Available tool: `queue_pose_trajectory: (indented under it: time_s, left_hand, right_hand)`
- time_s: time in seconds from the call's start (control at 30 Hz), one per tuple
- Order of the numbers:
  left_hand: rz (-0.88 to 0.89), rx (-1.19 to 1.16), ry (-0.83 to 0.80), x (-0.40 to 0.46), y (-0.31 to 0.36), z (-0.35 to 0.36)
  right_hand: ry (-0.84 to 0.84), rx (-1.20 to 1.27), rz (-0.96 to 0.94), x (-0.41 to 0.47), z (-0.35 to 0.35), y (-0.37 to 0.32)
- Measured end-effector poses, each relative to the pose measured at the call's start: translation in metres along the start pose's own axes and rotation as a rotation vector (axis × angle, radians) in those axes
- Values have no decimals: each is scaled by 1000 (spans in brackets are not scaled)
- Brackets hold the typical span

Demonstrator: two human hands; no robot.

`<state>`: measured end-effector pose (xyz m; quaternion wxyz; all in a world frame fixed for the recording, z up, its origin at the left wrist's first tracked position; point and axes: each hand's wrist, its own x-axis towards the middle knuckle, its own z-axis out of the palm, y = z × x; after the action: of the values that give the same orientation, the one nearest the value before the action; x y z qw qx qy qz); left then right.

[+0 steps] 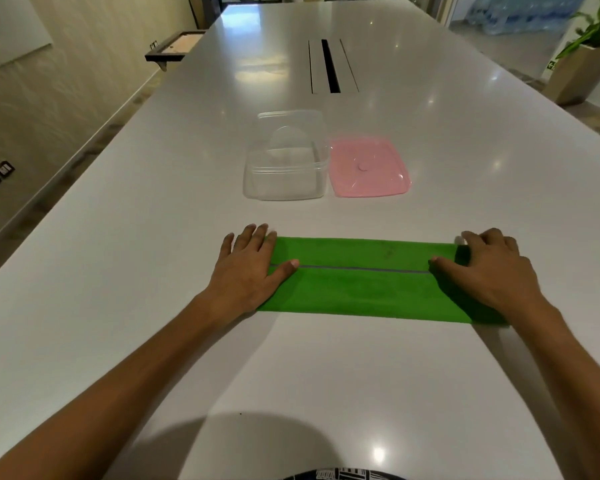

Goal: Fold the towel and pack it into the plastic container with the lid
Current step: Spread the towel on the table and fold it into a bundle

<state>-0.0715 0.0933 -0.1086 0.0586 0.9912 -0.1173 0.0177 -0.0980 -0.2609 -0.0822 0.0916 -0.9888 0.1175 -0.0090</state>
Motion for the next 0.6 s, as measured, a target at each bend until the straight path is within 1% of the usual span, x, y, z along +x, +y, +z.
queue_pose_trajectory:
  time_s: [0.1,0.23,0.37,0.53,0.6]
  left_hand:
    - [32,-23,-4,5,12,-2]
    - [71,-100,-57,6,30,1]
    - [98,-39,-40,6,36,7]
    - [89,-4,-21,4,38,11]
    - [78,-9,-20,3,38,12]
  right_hand:
    - [-86,67,63,4,-11,4]
    - [-159,138,107,9,-21,11]
    - [-179,158,110,14,-22,15]
    - [-220,308,94,10,-26,16]
    - [-225,323,75,10,-28,17]
